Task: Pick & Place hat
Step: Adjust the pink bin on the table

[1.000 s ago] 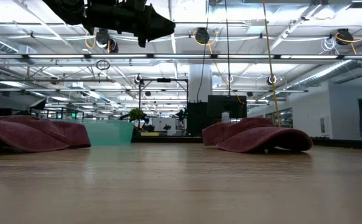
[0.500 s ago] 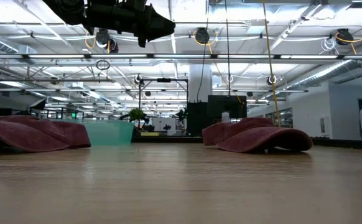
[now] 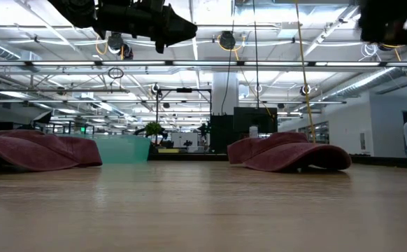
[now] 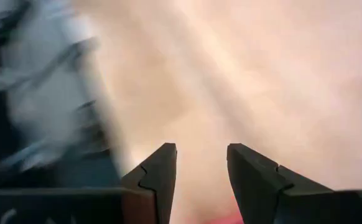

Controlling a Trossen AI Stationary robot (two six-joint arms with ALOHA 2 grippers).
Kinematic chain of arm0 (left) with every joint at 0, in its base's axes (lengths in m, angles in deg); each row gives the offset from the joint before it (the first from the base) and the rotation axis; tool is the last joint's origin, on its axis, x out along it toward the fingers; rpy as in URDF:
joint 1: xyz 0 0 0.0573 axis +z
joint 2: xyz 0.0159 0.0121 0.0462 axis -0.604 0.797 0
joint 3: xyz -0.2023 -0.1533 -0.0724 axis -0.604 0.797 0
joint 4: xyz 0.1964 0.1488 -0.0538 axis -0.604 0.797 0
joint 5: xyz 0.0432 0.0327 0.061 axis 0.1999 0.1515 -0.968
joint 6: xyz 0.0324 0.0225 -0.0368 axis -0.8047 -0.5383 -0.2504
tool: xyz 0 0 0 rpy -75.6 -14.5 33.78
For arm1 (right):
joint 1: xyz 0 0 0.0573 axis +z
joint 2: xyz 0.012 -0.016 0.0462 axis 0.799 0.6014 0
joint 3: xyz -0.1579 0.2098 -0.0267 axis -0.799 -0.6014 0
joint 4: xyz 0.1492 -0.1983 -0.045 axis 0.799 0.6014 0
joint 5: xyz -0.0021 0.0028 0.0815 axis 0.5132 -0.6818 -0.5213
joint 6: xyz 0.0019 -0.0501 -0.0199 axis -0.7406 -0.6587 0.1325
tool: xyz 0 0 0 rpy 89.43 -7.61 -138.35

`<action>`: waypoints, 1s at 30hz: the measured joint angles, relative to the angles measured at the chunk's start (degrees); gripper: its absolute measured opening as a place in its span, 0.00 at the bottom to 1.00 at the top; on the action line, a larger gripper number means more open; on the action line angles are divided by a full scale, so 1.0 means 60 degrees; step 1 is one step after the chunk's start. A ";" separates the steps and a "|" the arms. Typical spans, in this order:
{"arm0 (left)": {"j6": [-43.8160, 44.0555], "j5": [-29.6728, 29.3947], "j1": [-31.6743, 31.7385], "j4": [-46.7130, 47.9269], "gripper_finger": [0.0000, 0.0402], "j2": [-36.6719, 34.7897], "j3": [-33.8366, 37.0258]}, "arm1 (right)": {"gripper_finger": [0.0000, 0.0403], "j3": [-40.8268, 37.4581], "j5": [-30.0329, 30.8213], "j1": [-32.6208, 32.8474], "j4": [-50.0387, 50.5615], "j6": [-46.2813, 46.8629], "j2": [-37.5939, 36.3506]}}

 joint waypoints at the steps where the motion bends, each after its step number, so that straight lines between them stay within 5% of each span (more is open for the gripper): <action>1: 0.0002 0.0058 0.0000 0.0003 0.30 0.0000 0.0000 | 0.32 0.0000 0.0249 -0.0206 0.0632 0.0153 -0.0052; 6: 0.0000 0.0128 0.0000 0.0003 0.30 0.0000 0.0000 | 0.32 -0.0235 -0.0114 -0.1108 0.2433 0.0870 -0.0091; 19: -0.0004 0.0135 0.0000 0.0003 0.30 0.0000 0.0000 | 0.32 -0.2718 -0.2328 -0.1577 -0.0207 0.2351 -0.0082; 30: -0.0012 0.0135 0.0000 0.0003 0.30 0.0000 0.0000 | 0.32 -0.2834 -0.2764 -0.1219 -0.0606 0.3027 -0.0099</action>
